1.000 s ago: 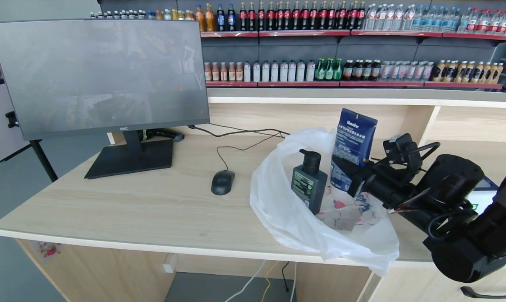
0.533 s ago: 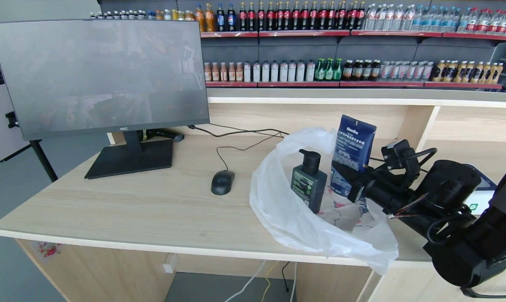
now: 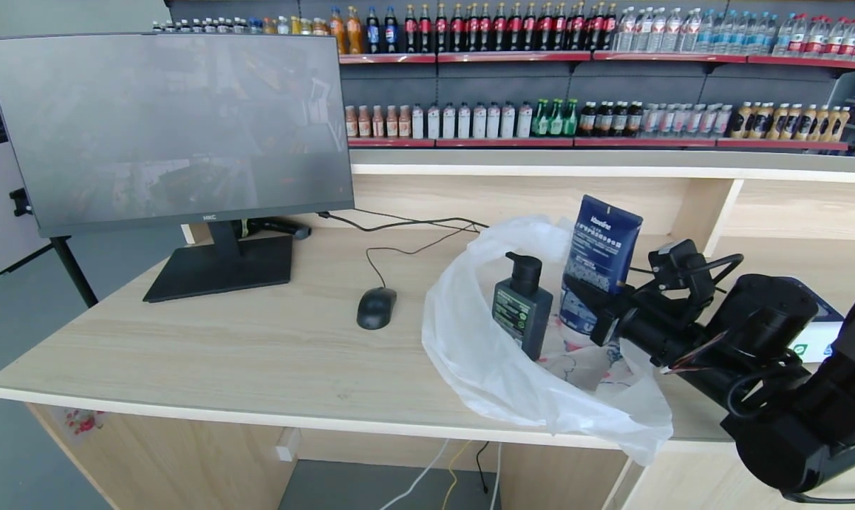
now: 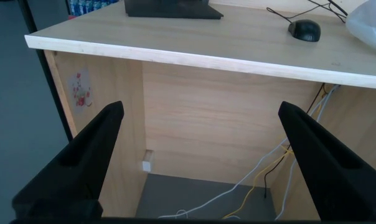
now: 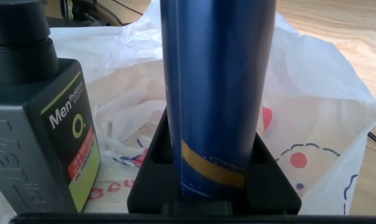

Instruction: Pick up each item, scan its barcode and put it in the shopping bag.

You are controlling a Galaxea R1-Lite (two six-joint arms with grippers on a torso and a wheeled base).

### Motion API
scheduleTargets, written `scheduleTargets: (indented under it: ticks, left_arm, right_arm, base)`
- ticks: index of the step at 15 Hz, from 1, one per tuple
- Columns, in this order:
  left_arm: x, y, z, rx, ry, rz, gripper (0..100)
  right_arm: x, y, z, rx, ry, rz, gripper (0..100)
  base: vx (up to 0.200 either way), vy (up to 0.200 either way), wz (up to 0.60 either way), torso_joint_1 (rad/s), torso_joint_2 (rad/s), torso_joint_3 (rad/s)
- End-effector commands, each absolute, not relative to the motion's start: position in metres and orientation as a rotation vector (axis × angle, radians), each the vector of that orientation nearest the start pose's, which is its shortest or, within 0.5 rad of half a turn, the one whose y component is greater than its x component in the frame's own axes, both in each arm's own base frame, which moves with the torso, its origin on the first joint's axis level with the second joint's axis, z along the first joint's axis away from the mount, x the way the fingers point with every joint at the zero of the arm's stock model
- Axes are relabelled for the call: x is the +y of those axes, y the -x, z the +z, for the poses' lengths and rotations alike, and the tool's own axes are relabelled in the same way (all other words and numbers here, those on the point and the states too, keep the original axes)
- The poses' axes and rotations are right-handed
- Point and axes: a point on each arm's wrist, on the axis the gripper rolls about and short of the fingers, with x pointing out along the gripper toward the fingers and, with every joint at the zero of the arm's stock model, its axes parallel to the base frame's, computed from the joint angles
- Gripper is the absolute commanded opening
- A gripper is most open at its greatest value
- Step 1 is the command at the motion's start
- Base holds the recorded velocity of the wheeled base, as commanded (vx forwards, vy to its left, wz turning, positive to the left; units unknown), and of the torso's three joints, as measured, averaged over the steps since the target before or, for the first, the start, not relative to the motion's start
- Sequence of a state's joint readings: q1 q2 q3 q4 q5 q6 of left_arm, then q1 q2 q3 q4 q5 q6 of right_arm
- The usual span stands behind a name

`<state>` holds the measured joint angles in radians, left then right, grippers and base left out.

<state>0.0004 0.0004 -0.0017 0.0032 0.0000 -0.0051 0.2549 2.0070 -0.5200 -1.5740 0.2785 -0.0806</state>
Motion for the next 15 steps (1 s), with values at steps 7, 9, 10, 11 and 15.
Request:
scheduleTargets:
  ticks: [7, 9, 10, 11, 15]
  left_arm:
    - [0.000, 0.023, 0.076, 0.000, 0.006, 0.000, 100]
    - [0.000, 0.023, 0.076, 0.002, 0.006, 0.002, 100]
    - [0.000, 0.023, 0.076, 0.002, 0.006, 0.002, 100]
    - [0.000, 0.023, 0.076, 0.000, 0.006, 0.002, 100]
    - [0.000, 0.023, 0.076, 0.000, 0.005, 0.002, 100]
  right_arm:
    - [0.075, -0.303, 0.112, -0.093, 0.082, 0.498, 100]
    - [0.074, -0.305, 0.114, -0.102, 0.081, 0.495, 100]
    - [0.074, -0.305, 0.115, -0.107, 0.081, 0.493, 100]
    - [0.074, -0.305, 0.116, -0.110, 0.081, 0.493, 100]
    - [0.075, -0.305, 0.121, -0.131, 0.081, 0.495, 100]
  base:
    - [0.000, 0.000, 0.00, 0.000, 0.00, 0.000]
    - [0.000, 0.000, 0.00, 0.000, 0.00, 0.000]
    - [0.000, 0.000, 0.00, 0.000, 0.00, 0.000]
    - [0.000, 0.000, 0.00, 0.000, 0.00, 0.000]
    - [0.000, 0.000, 0.00, 0.000, 0.00, 0.000]
